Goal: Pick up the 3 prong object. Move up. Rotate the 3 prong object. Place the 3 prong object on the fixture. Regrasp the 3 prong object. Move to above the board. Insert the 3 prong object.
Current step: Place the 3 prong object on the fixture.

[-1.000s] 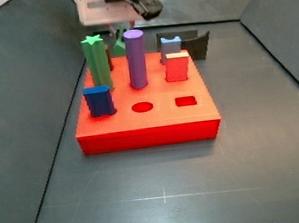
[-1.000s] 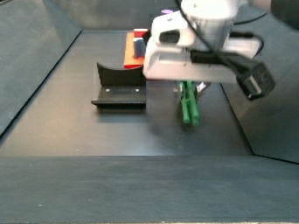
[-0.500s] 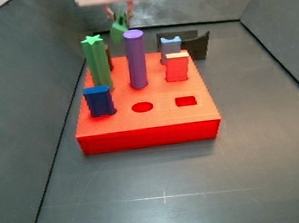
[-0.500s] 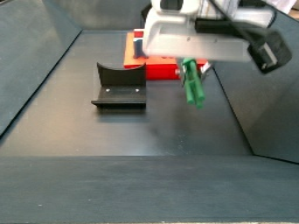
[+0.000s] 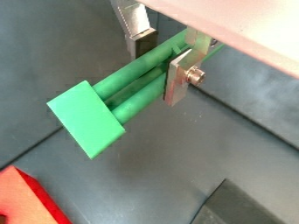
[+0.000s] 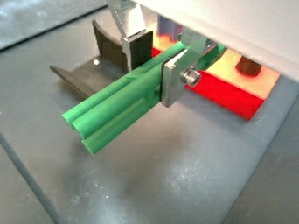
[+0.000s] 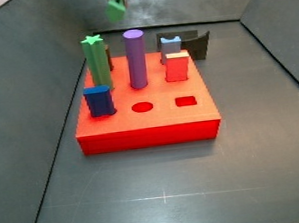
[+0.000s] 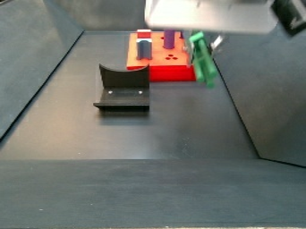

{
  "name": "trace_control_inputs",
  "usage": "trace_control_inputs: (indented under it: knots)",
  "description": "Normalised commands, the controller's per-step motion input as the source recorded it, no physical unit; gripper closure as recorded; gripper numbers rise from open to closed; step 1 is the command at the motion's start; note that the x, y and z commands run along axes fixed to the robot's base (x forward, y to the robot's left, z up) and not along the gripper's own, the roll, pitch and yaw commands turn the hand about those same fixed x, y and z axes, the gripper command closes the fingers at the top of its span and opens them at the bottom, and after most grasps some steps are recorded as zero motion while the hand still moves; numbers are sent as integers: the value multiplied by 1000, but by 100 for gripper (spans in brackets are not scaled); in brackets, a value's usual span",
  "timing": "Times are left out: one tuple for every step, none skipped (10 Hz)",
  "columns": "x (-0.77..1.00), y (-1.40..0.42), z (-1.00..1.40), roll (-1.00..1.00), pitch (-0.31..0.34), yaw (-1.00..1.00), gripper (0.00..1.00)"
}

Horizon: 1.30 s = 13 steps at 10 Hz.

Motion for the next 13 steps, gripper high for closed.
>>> trace_control_inputs:
  knots:
    - [-16, -13, 750, -58, 23, 15, 100]
    - [-12, -12, 635, -64, 27, 15, 100]
    - [0, -11, 409, -75, 36, 15, 100]
    - [7, -10, 237, -83, 45, 15, 100]
    - [1000, -439, -156, -262, 160, 49, 100]
    - [1000, -435, -167, -260, 160, 49, 100]
    - [1000, -364, -142, -175, 139, 40, 100]
    - [1000, -348, -133, -158, 132, 33, 100]
    - [1000, -315, -117, -121, 122, 29, 100]
    - [1000, -299, -111, -112, 119, 26, 100]
    - [1000, -257, -96, -86, 116, 23, 100]
    - [1000, -232, -85, -69, 115, 20, 100]
    - [1000, -209, -77, -52, 119, 23, 100]
